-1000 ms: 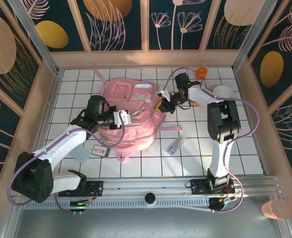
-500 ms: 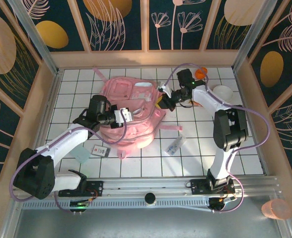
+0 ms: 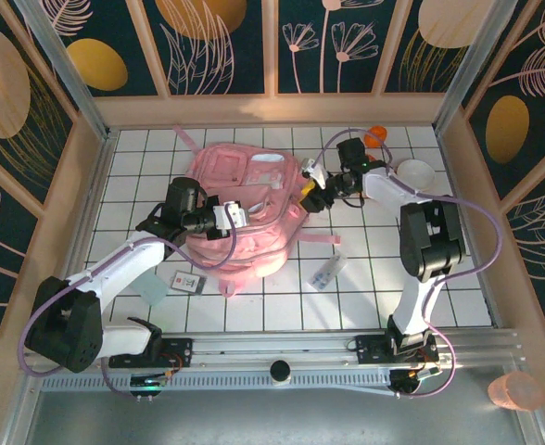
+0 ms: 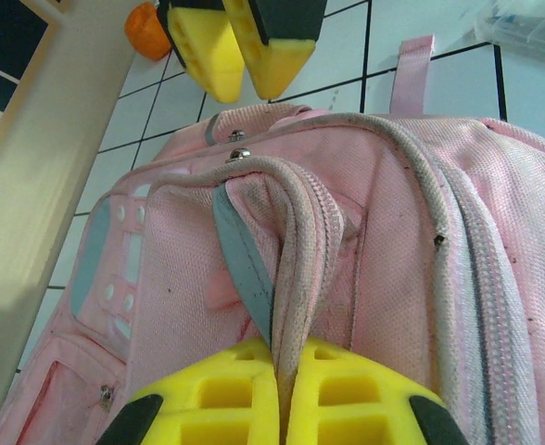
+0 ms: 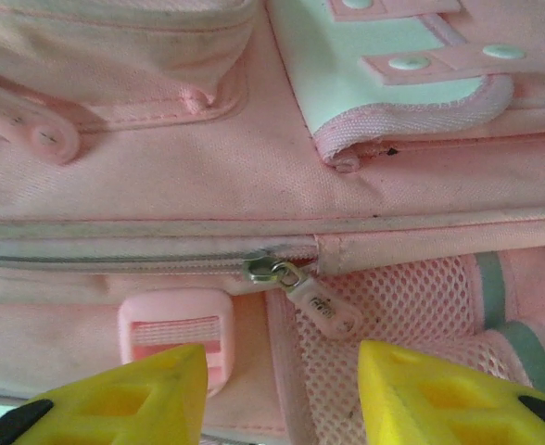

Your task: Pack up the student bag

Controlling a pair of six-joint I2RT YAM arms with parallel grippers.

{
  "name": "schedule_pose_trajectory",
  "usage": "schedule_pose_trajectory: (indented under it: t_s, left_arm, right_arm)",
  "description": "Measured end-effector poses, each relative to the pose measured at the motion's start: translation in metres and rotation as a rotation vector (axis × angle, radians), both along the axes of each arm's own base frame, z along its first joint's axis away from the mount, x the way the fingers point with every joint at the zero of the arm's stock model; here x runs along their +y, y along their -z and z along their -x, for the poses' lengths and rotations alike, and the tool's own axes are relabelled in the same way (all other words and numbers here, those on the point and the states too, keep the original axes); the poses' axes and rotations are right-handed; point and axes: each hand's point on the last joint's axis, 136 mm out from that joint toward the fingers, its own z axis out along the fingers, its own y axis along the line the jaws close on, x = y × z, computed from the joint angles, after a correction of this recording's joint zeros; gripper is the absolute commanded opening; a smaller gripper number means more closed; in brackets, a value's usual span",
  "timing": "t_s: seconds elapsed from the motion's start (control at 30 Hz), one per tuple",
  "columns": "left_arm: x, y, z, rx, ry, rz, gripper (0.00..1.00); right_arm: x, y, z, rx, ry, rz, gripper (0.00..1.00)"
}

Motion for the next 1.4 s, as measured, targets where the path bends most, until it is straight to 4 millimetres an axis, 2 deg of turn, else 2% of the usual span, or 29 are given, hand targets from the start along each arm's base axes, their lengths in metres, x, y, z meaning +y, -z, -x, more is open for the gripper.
schedule_pose_trajectory:
  t_s: [0.17,0.4,0.63,0.87,1.1,1.4]
  left_arm:
    - [0.000,0.000,0.000,0.000,0.000,0.000,0.00]
    - [0.000,0.000,0.000,0.000,0.002,0.001,0.00]
    - [-0.001,0.000,0.001,0.002,0.008,0.005,0.00]
    - [-0.002,-0.001,0.002,0.005,0.016,0.011,0.00]
    - [-0.002,-0.001,0.002,0.005,0.016,0.012,0.00]
    - [0.000,-0.001,0.001,0.002,0.005,0.005,0.00]
  right_arm:
    - [0.004,0.014,-0.002,-0.004,-0.033,-0.005,0.47]
    - [0.009,0.011,-0.006,-0.036,-0.071,-0.038,0.47]
    - [0.015,0.012,-0.008,-0.046,-0.105,-0.068,0.42]
    - [0.021,0.009,-0.015,-0.060,-0.139,-0.096,0.27]
    - [0.021,0.010,-0.010,-0.032,-0.157,-0.100,0.00]
    - [0.021,0.005,-0.007,0.019,-0.121,-0.100,0.00]
